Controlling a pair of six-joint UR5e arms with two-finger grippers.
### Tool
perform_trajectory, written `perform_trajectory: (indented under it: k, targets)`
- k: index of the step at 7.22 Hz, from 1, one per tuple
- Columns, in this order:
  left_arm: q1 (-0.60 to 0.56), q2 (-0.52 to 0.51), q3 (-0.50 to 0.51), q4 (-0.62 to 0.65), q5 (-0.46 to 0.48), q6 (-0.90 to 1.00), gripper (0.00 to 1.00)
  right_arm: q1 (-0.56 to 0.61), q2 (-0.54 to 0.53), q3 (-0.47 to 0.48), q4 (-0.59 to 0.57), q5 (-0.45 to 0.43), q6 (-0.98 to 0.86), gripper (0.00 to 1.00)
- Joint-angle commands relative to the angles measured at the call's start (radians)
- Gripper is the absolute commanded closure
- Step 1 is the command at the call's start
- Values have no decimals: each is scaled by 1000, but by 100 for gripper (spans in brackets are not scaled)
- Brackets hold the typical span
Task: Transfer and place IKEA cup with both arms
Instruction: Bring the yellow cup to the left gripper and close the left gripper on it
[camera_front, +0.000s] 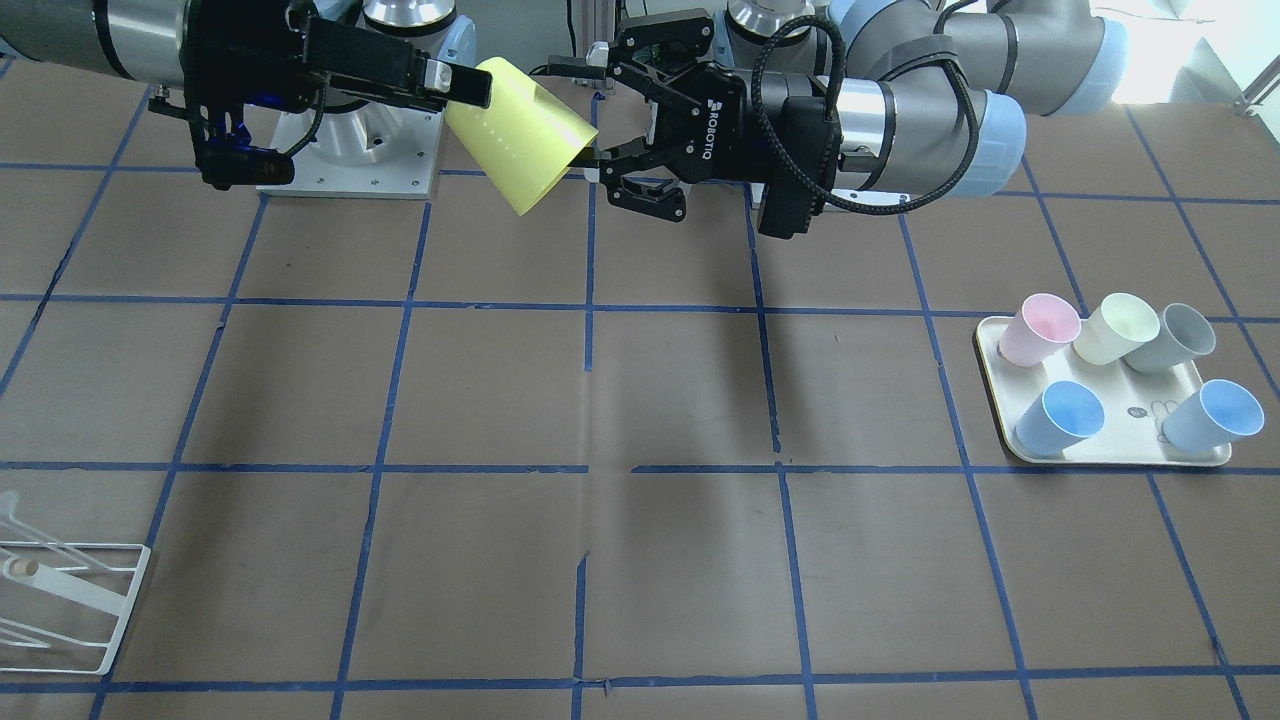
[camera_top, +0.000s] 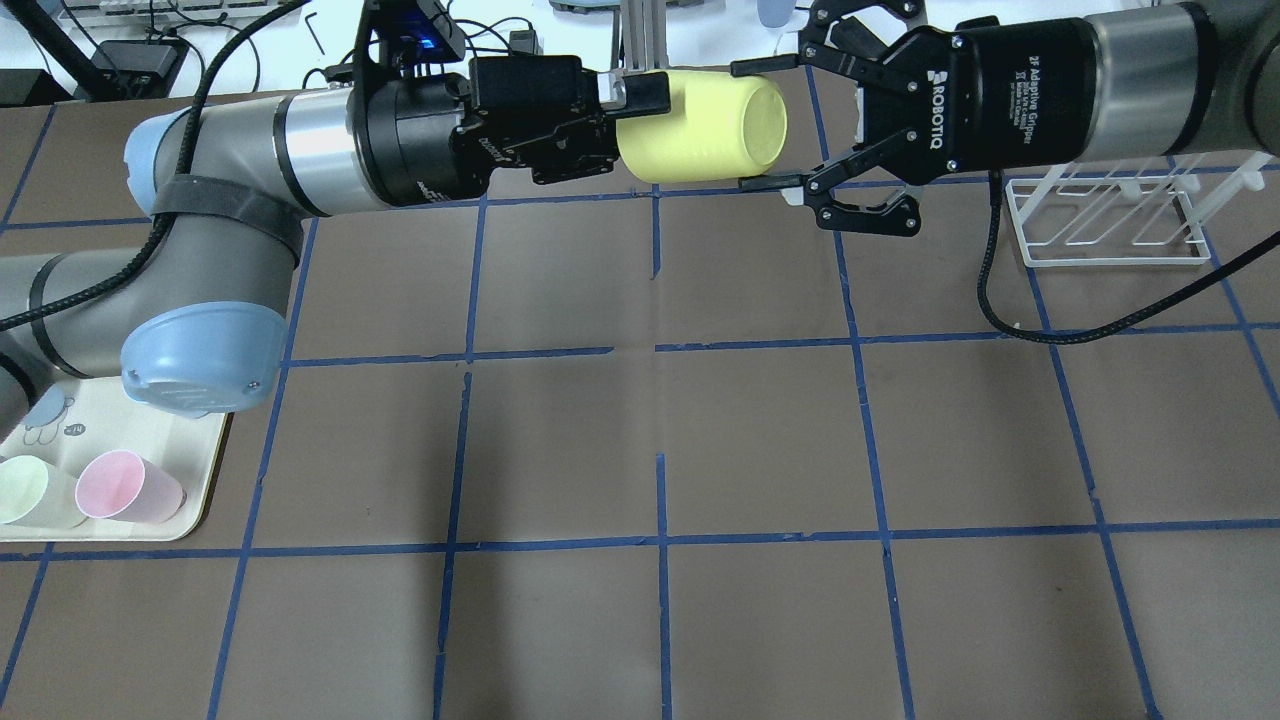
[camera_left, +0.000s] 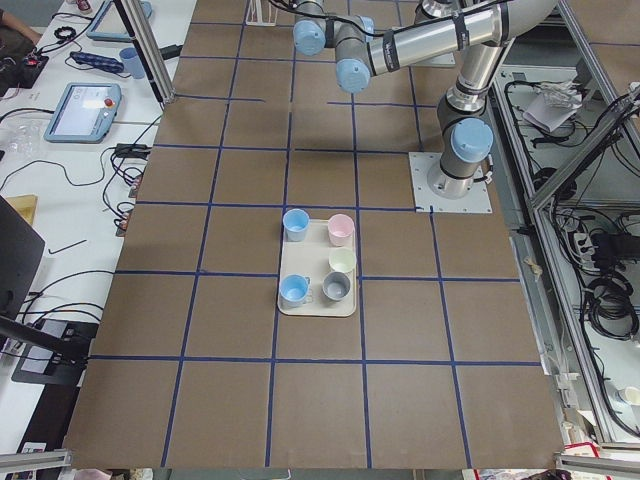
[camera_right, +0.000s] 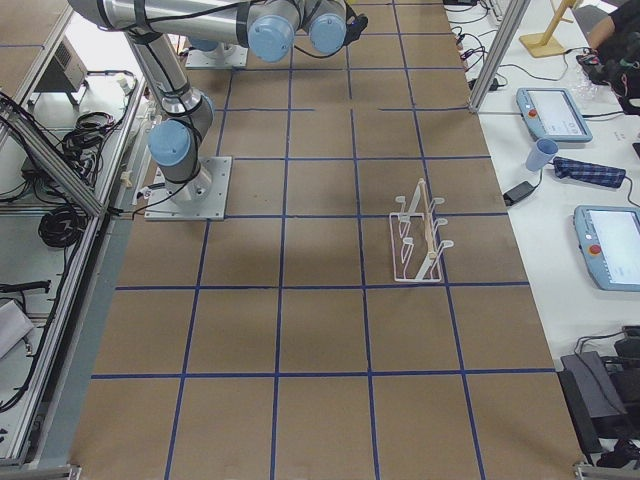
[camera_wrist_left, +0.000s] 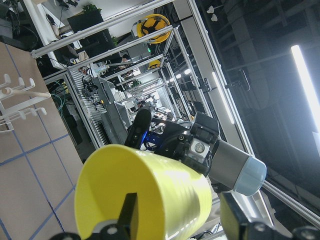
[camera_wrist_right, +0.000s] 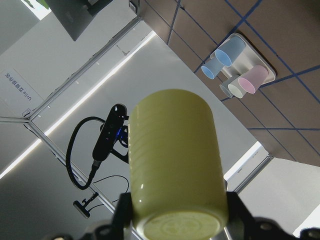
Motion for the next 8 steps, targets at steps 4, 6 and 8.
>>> perform_trajectory:
  k: [4,6,8]
  targets:
    - [0,2,0,30,1,2,100,1,2,1,-17,-2,-3,27]
    - [0,2,1,33,1,2,100,0,2,1,-30,-3,0,2]
    - [0,5,1,33,1,2,100,0,4,1,-52,-3,0,0]
